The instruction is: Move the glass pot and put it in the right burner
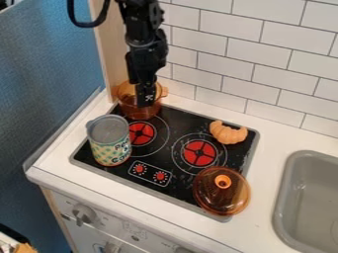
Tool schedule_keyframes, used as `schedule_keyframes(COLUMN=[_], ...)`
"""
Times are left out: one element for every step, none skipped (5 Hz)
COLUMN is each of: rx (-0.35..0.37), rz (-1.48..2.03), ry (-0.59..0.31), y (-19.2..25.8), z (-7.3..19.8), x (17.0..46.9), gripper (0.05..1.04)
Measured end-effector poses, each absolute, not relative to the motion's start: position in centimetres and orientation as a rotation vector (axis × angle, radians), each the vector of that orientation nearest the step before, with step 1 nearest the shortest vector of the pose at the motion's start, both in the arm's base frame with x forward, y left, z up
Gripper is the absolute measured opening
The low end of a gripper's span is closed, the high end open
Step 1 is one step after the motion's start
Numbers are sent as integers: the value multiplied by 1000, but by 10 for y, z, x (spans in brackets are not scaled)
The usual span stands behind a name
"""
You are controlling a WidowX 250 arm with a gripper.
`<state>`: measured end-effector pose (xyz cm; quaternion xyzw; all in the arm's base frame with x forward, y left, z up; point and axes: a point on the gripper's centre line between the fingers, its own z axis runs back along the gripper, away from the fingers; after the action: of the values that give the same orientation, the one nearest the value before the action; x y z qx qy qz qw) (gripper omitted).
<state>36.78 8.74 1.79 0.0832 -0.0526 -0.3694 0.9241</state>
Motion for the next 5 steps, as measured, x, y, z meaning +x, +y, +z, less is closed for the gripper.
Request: schedule_keyframes(rx=[134,102,74,49,73], rz=[-691,-651,-645,-673,-701], ry=[-98,-76,-75,-81,-104], y=[97,108,111,112,114], z=[3,-18,-31,-44,-43], x=[375,380,389,395,400], gripper=[1000,1000,1000,968,695])
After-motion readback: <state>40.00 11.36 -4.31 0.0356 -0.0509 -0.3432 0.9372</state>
